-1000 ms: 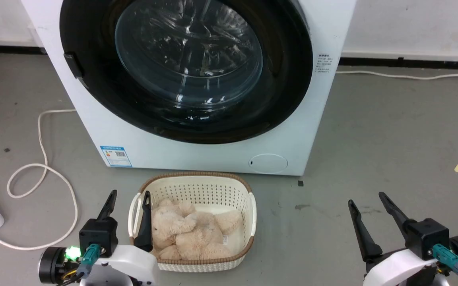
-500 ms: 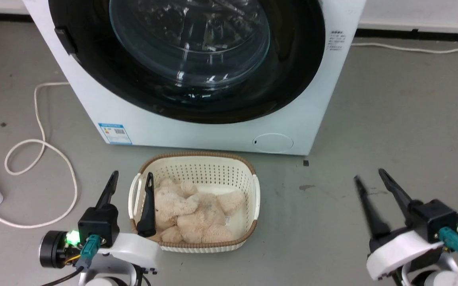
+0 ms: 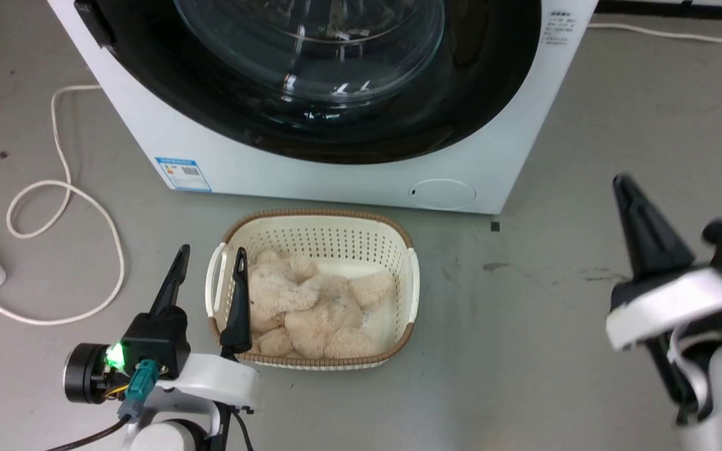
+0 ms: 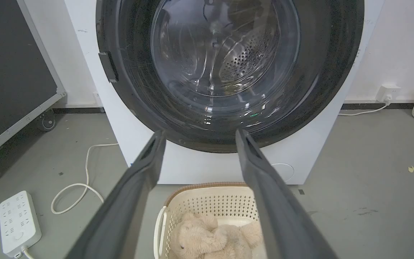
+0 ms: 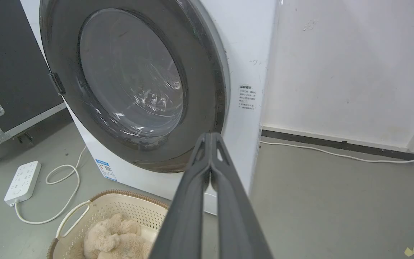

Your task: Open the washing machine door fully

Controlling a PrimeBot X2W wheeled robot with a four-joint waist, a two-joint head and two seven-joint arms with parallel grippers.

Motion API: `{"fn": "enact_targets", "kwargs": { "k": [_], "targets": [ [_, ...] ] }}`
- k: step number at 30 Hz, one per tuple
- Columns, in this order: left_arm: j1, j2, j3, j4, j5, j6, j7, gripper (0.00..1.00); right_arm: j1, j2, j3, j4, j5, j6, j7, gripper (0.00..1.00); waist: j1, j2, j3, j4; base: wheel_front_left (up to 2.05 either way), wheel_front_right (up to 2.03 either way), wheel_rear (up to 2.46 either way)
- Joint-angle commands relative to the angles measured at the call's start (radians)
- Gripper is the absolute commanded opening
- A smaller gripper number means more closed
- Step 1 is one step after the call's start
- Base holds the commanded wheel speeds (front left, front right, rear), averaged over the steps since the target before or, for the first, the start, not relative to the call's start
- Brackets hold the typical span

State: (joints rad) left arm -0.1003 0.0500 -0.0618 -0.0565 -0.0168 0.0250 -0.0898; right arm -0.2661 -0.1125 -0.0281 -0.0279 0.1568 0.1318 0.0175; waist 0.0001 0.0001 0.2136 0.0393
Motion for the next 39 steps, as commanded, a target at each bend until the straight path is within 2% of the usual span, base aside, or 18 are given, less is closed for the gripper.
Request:
{"fn": "enact_targets", "kwargs": {
  "k": [1, 9, 23, 39],
  "targets": [
    [-0.019, 0.000, -0.006, -0.007, -0.008, 0.007, -0.011, 1.00, -0.058, -0.003, -0.016, 0.020, 0.039, 0.000, 0.020, 0.00, -0.0001, -0.0001, 0.016, 0.006, 0.00, 0.00, 0.00],
    [-0.034, 0.000, -0.015, -0.019, -0.016, 0.014, -0.028, 1.00, -0.241, 0.018, -0.094, 0.129, 0.165, -0.001, 0.105, 0.00, -0.0001, -0.0001, 0.063, 0.028, 0.00, 0.00, 0.00],
    [-0.071, 0.000, -0.045, -0.035, -0.033, 0.026, -0.055, 1.00, -0.530, 0.039, -0.196, 0.304, 0.320, -0.001, 0.222, 0.00, -0.0001, -0.0001, 0.152, 0.073, 0.00, 0.00, 0.00],
    [-0.111, 0.000, -0.090, -0.054, -0.054, 0.047, -0.089, 1.00, -0.856, 0.030, -0.340, 0.546, 0.445, -0.001, 0.440, 0.00, -0.0001, -0.0001, 0.243, 0.123, 0.00, 0.00, 0.00]
  ]
}}
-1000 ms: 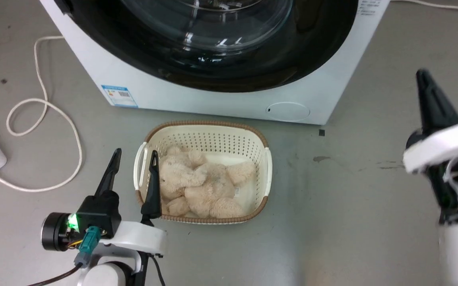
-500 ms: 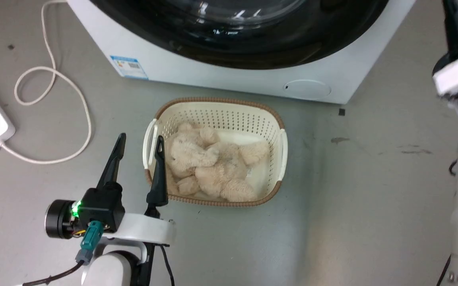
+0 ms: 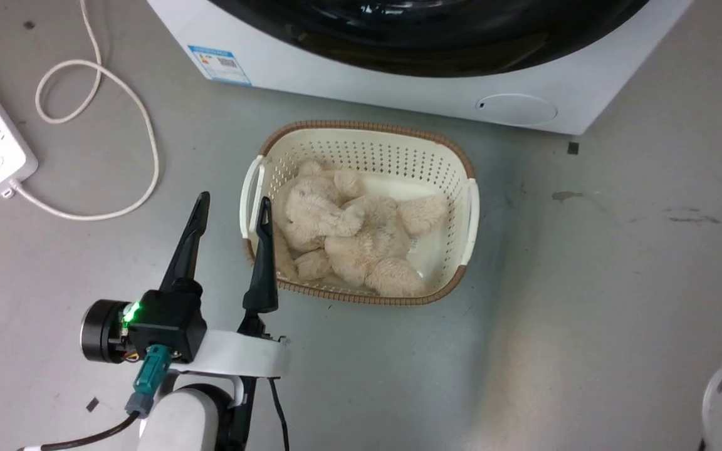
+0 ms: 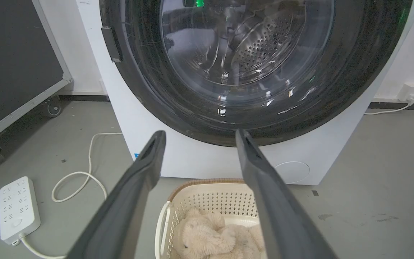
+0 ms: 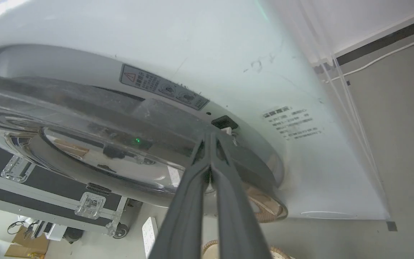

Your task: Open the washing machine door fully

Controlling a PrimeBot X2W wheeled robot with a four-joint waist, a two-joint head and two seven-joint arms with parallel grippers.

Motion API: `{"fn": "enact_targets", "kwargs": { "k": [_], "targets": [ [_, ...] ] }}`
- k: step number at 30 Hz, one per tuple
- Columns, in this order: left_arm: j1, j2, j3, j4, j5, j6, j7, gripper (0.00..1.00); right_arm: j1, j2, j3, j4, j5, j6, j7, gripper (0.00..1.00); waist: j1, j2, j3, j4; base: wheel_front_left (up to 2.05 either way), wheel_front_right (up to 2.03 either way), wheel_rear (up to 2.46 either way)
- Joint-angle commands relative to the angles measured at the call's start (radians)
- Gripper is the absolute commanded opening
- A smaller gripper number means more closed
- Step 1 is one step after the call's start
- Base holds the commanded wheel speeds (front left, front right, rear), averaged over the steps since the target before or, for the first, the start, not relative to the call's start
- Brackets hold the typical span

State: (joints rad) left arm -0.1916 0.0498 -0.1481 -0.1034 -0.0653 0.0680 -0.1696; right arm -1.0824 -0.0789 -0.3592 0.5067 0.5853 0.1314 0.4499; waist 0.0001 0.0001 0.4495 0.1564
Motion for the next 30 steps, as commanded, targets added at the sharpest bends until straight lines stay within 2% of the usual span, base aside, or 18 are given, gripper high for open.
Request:
{"fn": "enact_targets", "kwargs": {
  "k": [1, 11, 19, 24, 30],
  "targets": [
    [-0.023, 0.000, -0.008, -0.009, -0.007, 0.006, -0.011, 1.00, -0.058, -0.004, -0.020, 0.024, 0.023, 0.000, 0.019, 0.00, -0.0001, -0.0001, 0.012, 0.009, 0.00, 0.00, 0.00],
    [-0.046, 0.000, -0.036, -0.039, -0.026, 0.023, -0.032, 1.00, -0.231, -0.042, -0.128, 0.171, 0.053, 0.000, 0.149, 0.00, -0.0001, -0.0001, 0.061, 0.038, 0.00, 0.00, 0.00],
    [-0.060, 0.000, -0.055, -0.050, -0.033, 0.033, -0.048, 1.00, -0.350, -0.059, -0.208, 0.306, 0.061, -0.001, 0.298, 0.00, -0.0001, -0.0001, 0.090, 0.053, 0.00, 0.00, 0.00],
    [-0.066, 0.000, -0.061, -0.044, -0.039, 0.039, -0.059, 1.00, -0.365, -0.052, -0.245, 0.352, 0.067, -0.001, 0.387, 0.00, -0.0001, -0.0001, 0.088, 0.057, 0.00, 0.00, 0.00],
    [-0.064, 0.000, -0.068, -0.043, -0.044, 0.046, -0.072, 1.00, -0.323, -0.035, -0.293, 0.351, 0.089, -0.001, 0.485, 0.00, -0.0001, -0.0001, 0.057, 0.057, 0.00, 0.00, 0.00]
  ]
}}
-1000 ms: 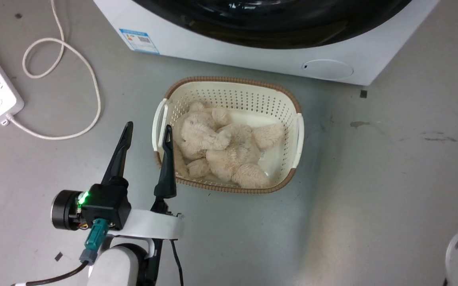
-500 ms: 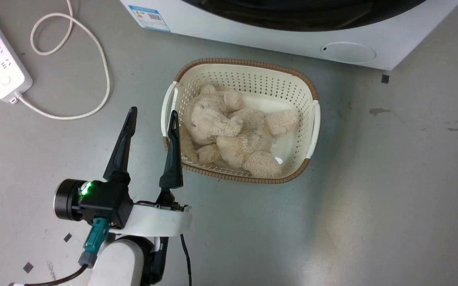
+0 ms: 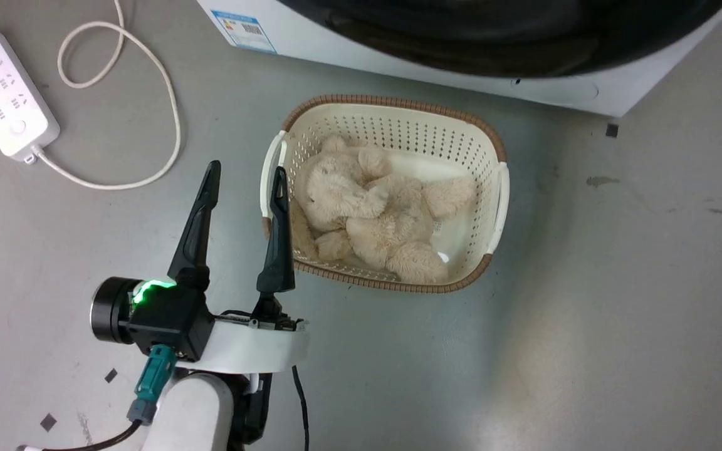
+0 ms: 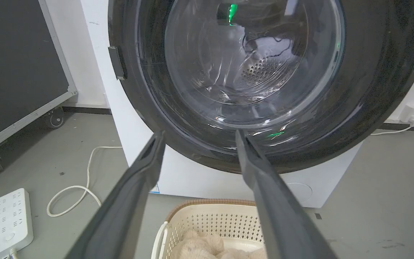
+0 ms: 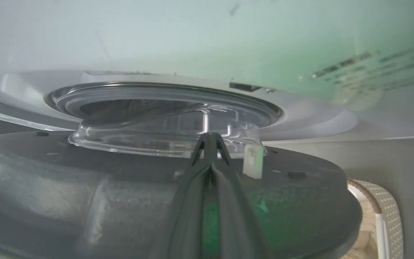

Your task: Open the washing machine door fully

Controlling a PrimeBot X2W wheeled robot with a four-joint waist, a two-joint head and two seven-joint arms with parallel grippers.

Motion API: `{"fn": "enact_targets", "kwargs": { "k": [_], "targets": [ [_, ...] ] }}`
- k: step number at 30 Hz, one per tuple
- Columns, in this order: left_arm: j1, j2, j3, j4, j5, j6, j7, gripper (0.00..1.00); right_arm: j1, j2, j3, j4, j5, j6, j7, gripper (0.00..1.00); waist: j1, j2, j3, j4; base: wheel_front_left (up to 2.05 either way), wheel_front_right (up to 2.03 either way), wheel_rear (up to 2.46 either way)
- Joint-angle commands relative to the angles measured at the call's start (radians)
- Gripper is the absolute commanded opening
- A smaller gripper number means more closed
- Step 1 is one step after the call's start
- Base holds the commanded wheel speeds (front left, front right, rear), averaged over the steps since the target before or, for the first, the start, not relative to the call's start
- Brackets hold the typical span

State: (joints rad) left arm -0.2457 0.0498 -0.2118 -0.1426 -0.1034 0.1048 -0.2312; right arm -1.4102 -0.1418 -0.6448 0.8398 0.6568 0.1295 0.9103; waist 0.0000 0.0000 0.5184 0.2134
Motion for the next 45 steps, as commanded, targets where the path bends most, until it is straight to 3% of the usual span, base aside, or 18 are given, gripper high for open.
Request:
{"fn": "enact_targets", "kwargs": {
  "k": [1, 10, 13, 16, 18, 19, 20, 21, 23, 24, 25, 30, 35, 40, 41, 42, 45],
  "targets": [
    [-0.007, 0.000, -0.007, -0.004, -0.008, 0.010, -0.012, 1.00, 0.019, 0.033, -0.014, 0.013, 0.022, 0.001, 0.044, 0.00, 0.0000, 0.0000, -0.021, 0.000, 0.00, 0.00, 0.00],
    [0.062, 0.000, -0.019, 0.037, -0.026, 0.005, -0.031, 1.00, 0.204, 0.089, -0.068, -0.091, 0.131, 0.001, 0.252, 0.00, 0.0000, 0.0000, -0.129, -0.012, 0.00, 0.00, 0.00],
    [0.085, 0.000, -0.016, 0.056, -0.027, -0.004, -0.031, 1.00, 0.262, 0.091, -0.043, -0.089, 0.180, 0.001, 0.280, 0.00, 0.0000, 0.0000, -0.161, -0.015, 0.00, 0.00, 0.00],
    [0.123, 0.000, -0.008, 0.084, -0.037, -0.013, -0.031, 1.00, 0.366, 0.091, 0.076, -0.059, 0.322, 0.001, 0.287, 0.00, 0.0000, 0.0000, -0.220, -0.017, 0.00, 0.00, 0.00],
    [0.131, 0.000, -0.006, 0.088, -0.041, -0.014, -0.031, 1.00, 0.389, 0.091, 0.118, -0.059, 0.356, 0.001, 0.285, 0.00, 0.0000, 0.0000, -0.230, -0.018, 0.00, 0.00, 0.00],
    [0.144, 0.000, -0.004, 0.094, -0.043, -0.018, -0.031, 1.00, 0.439, 0.091, 0.213, -0.077, 0.421, 0.001, 0.273, 0.00, 0.0000, 0.0000, -0.248, -0.017, 0.00, 0.00, 0.00],
    [0.144, 0.000, -0.004, 0.094, -0.043, -0.018, -0.031, 1.00, 0.439, 0.091, 0.213, -0.077, 0.421, 0.001, 0.273, 0.00, 0.0000, 0.0000, -0.248, -0.017, 0.00, 0.00, 0.00],
    [0.155, 0.000, -0.003, 0.102, -0.043, -0.025, -0.031, 1.00, 0.488, 0.091, 0.302, -0.096, 0.499, 0.001, 0.259, 0.00, 0.0000, 0.0000, -0.265, -0.013, 0.00, 0.00, 0.00],
    [0.159, 0.000, -0.003, 0.107, -0.044, -0.030, -0.031, 1.00, 0.513, 0.091, 0.349, -0.107, 0.537, 0.001, 0.254, 0.00, 0.0000, 0.0000, -0.273, -0.010, 0.00, 0.00, 0.00],
    [0.169, 0.000, -0.003, 0.115, -0.045, -0.040, -0.031, 1.00, 0.568, 0.091, 0.453, -0.137, 0.606, 0.001, 0.241, 0.00, 0.0000, 0.0000, -0.287, -0.004, 0.00, 0.00, 0.00],
    [0.169, 0.000, -0.003, 0.115, -0.045, -0.040, -0.031, 1.00, 0.568, 0.091, 0.453, -0.137, 0.606, 0.001, 0.241, 0.00, 0.0000, 0.0000, -0.287, -0.004, 0.00, 0.00, 0.00],
    [0.190, 0.000, -0.005, 0.127, -0.048, -0.054, -0.031, 1.00, 0.706, 0.091, 0.693, -0.237, 0.767, 0.001, 0.175, 0.00, 0.0000, 0.0000, -0.315, 0.018, 0.00, 0.00, 0.00],
    [0.224, 0.000, -0.010, 0.127, -0.053, -0.056, -0.031, 1.00, 0.793, 0.091, 0.861, -0.329, 0.839, 0.001, 0.080, 0.00, 0.0000, 0.0000, -0.337, 0.033, 0.00, 0.00, 0.00],
    [0.257, 0.000, 0.012, 0.118, -0.054, -0.053, -0.031, 1.00, 0.820, 0.091, 0.909, -0.363, 0.843, 0.001, 0.002, 0.00, 0.0000, 0.0000, -0.352, 0.034, 0.00, 0.00, 0.00],
    [0.260, 0.000, 0.018, 0.116, -0.053, -0.055, -0.031, 1.00, 0.822, 0.091, 0.905, -0.364, 0.829, 0.001, -0.017, 0.44, 0.0000, 0.0000, -0.355, 0.031, 0.00, 0.00, 0.00],
    [0.264, 0.000, 0.025, 0.116, -0.051, -0.058, -0.031, 1.00, 0.824, 0.091, 0.900, -0.367, 0.812, 0.001, -0.033, 1.00, 0.0000, 0.0000, -0.360, 0.027, 0.00, 0.00, 0.00],
    [0.274, 0.000, 0.048, 0.120, -0.047, -0.069, -0.031, 1.00, 0.837, 0.072, 0.880, -0.378, 0.735, 0.001, -0.108, 1.00, 0.0000, 0.0000, -0.385, 0.005, 0.00, 0.00, 0.00]
  ]
}}
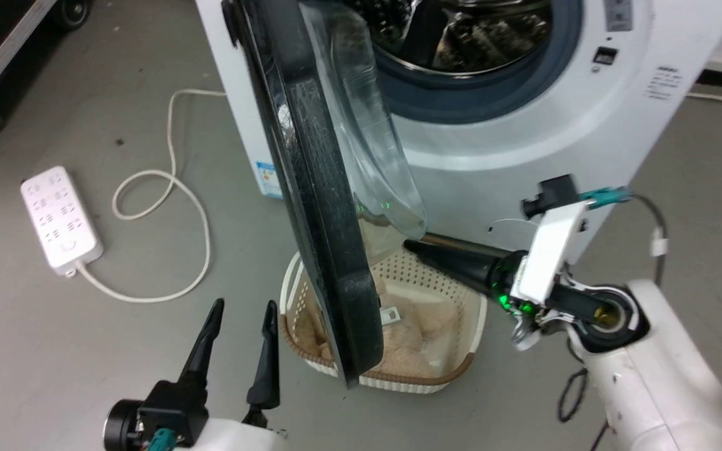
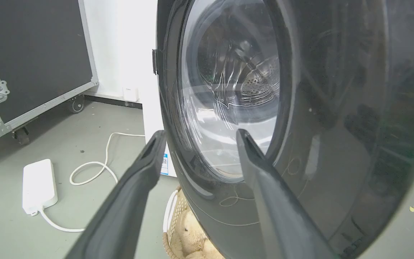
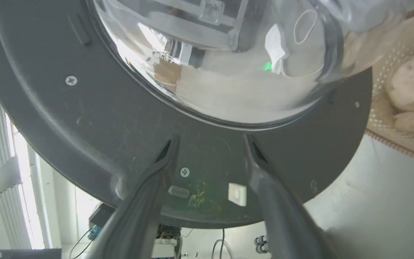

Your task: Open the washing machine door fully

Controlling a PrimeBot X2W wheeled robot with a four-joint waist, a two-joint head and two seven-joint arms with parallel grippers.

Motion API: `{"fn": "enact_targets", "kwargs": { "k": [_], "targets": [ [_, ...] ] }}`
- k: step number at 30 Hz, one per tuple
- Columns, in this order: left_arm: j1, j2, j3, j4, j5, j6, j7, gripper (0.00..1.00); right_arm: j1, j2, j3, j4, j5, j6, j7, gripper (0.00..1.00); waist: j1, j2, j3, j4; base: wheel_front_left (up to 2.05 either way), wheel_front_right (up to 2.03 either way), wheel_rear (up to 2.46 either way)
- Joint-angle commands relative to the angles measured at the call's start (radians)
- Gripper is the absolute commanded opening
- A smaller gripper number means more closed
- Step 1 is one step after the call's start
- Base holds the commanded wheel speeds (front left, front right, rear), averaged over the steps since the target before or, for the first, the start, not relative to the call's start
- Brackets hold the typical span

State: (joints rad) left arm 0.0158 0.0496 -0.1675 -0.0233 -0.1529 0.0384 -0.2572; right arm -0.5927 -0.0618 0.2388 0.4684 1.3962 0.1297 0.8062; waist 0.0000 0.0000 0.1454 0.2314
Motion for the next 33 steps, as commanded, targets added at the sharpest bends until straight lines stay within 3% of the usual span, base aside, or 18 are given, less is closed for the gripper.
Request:
{"fn": "enact_targets", "kwargs": {
  "k": [1, 9, 12, 16, 20, 24, 28, 33],
  "targets": [
    [0.018, 0.001, 0.011, 0.000, -0.002, -0.006, -0.005, 1.00, 0.024, -0.019, -0.007, -0.023, -0.040, 0.001, -0.033, 1.00, 0.0000, 0.0000, -0.020, -0.021, 0.00, 0.00, 0.00],
    [0.056, 0.006, 0.061, 0.023, -0.012, -0.040, -0.005, 1.00, 0.115, -0.145, -0.054, -0.233, -0.421, 0.001, -0.433, 1.00, 0.0000, 0.0000, -0.107, -0.118, 0.00, 0.00, 0.00],
    [0.072, 0.009, 0.086, 0.027, -0.014, -0.053, -0.005, 1.00, 0.172, -0.225, -0.032, -0.310, -0.636, 0.001, -0.609, 1.00, 0.0000, 0.0000, -0.136, -0.162, 0.00, 0.00, 0.00],
    [0.089, 0.018, 0.123, 0.030, -0.026, -0.078, -0.005, 1.00, 0.270, -0.274, -0.057, -0.368, -0.885, 0.001, -0.785, 1.00, 0.0000, 0.0000, -0.157, -0.205, 0.00, 0.00, 0.00],
    [0.103, 0.017, 0.156, 0.011, -0.035, -0.085, -0.005, 1.00, 0.389, -0.224, -0.145, -0.427, -1.071, 0.001, -0.901, 1.00, 0.0000, 0.0000, -0.164, -0.234, 0.00, 0.00, 0.00],
    [0.115, 0.016, 0.171, 0.000, -0.034, -0.093, -0.005, 1.00, 0.515, -0.132, -0.214, -0.496, -1.204, 0.001, -0.975, 1.00, 0.0000, 0.0000, -0.163, -0.249, 0.00, 0.00, 0.00],
    [0.116, 0.013, 0.179, -0.003, -0.032, -0.096, -0.005, 1.00, 0.621, -0.052, -0.239, -0.523, -1.297, 0.001, -1.006, 1.00, 0.0000, 0.0000, -0.158, -0.256, 0.00, 0.00, 0.00],
    [0.108, 0.008, 0.172, 0.002, -0.033, -0.094, -0.005, 1.00, 0.684, -0.011, -0.229, -0.509, -1.368, 0.001, -1.031, 1.00, 0.0000, 0.0000, -0.155, -0.253, 0.00, 0.00, 0.00]
  ]
}}
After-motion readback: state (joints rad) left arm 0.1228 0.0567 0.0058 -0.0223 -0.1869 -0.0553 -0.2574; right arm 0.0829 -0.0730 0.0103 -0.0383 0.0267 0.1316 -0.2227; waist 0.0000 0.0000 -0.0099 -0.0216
